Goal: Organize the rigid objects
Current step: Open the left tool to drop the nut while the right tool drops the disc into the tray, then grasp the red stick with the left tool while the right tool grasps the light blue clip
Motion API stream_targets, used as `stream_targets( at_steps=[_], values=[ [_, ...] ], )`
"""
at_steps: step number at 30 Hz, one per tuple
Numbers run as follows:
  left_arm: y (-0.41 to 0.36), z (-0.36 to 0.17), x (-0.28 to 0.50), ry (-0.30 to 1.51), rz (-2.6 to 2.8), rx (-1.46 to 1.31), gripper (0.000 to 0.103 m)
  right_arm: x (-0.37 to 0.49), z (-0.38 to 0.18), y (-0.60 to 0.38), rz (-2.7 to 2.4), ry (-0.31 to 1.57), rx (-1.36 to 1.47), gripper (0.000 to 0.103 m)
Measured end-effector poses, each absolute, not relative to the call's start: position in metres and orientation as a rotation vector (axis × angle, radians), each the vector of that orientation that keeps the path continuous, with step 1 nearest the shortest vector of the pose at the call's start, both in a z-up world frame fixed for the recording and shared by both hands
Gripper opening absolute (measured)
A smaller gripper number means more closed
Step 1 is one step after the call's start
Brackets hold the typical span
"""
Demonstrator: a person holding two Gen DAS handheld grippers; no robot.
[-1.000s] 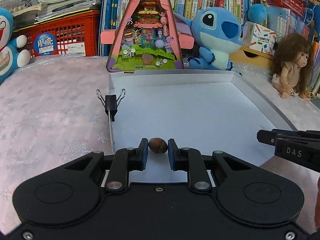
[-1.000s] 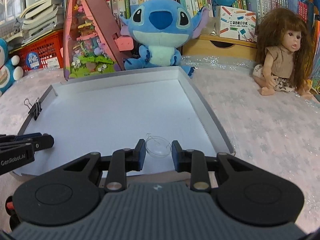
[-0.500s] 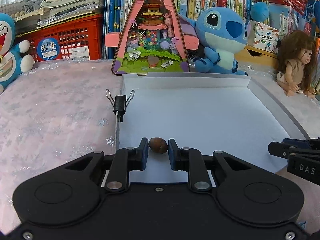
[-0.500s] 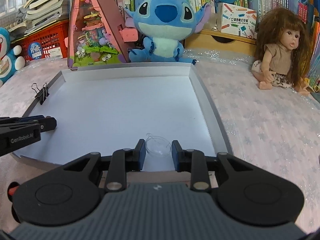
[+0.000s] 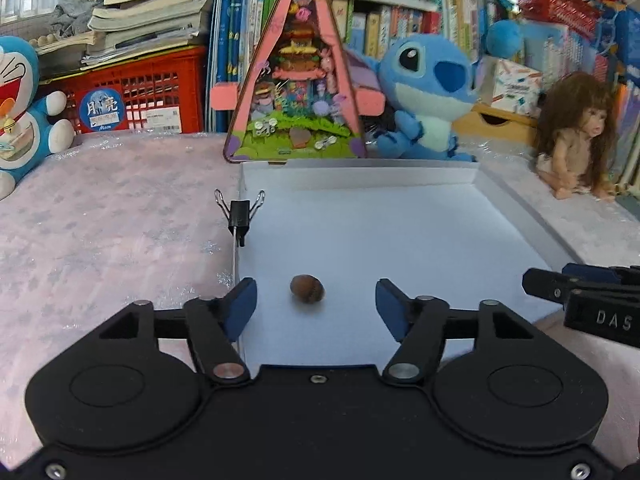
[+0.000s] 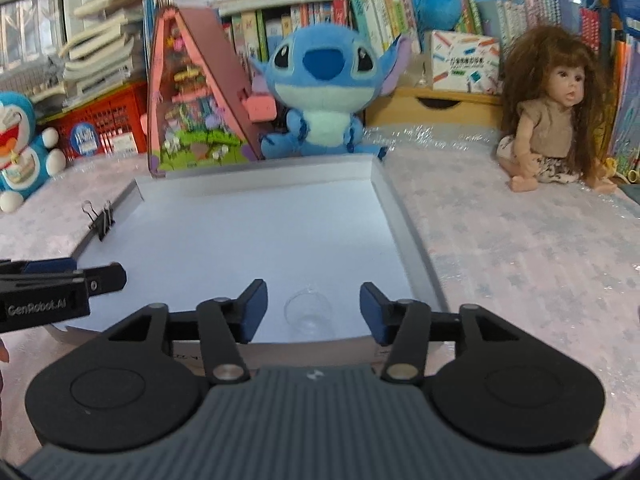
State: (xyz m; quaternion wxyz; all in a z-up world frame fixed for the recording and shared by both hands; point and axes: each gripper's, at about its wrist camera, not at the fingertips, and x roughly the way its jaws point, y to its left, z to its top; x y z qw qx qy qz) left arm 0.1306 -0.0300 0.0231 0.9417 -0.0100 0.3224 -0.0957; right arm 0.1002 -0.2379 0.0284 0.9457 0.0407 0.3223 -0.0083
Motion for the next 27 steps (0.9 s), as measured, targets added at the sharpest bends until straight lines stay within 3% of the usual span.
stream_targets(
  at_steps=[7,19,22,27],
  values=[
    [-0.024,0.034,0.089,0.609,-0.232,-0.008,0.084,0.060,0.036,-0.247,-0.001,0.598,0.081,0.081],
    [0.009,0.030,0.024,0.616,-0.227,0.022,0.087,-0.020,0.034,-0.255,0.022,0.528,0.047,0.086],
    [0.017,0.028,0.013,0.630,-0.234,0.008,0.080,-0.035,0.030,-0.254,0.029,0.524,0.028,0.086],
    [0.018,0.022,0.003,0.669,-0.284,-0.007,0.057,-0.052,0.021,-0.247,0.059,0.543,0.012,0.084]
  ],
)
